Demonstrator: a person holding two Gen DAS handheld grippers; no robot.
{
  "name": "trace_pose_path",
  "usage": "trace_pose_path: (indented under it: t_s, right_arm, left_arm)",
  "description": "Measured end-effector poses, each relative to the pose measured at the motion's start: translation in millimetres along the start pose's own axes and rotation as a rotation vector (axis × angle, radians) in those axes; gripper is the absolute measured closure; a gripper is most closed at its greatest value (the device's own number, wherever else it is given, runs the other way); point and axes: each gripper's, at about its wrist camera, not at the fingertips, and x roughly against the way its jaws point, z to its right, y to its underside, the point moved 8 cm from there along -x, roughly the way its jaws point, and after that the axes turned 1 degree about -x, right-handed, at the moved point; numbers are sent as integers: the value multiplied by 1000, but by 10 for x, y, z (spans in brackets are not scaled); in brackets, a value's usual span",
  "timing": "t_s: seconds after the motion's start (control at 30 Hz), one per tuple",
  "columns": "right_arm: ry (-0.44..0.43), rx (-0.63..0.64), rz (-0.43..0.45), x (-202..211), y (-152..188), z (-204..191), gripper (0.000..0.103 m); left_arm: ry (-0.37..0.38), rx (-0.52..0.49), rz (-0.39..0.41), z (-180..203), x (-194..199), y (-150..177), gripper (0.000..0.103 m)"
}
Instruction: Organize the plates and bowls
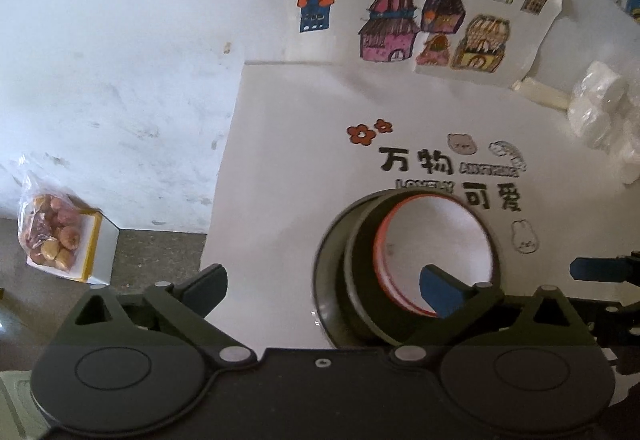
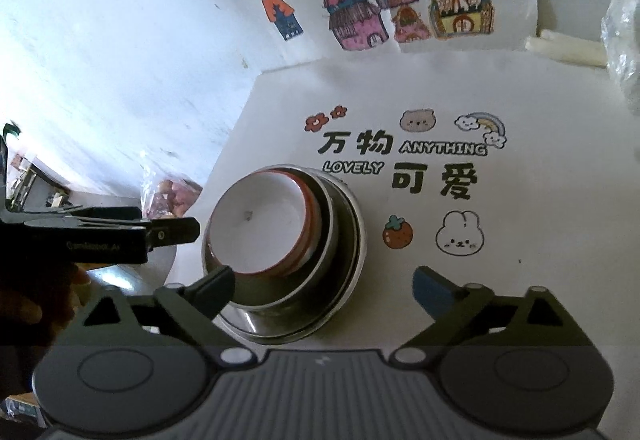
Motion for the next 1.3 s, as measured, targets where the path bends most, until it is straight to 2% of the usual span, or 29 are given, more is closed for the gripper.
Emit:
trace_pose_path:
  t_s: [0.3,0.73,1.3]
  right_arm:
    - [-4,23,69,315,73,14,0]
    - [-12,22,145,785,298,-14,0]
    - [31,28,192,1054,558,-161,0]
  left_arm:
    - [15,46,39,189,247,221,1]
    - [11,61,162,402,731,547,1]
    - [17,82,216,307,1089,849,1]
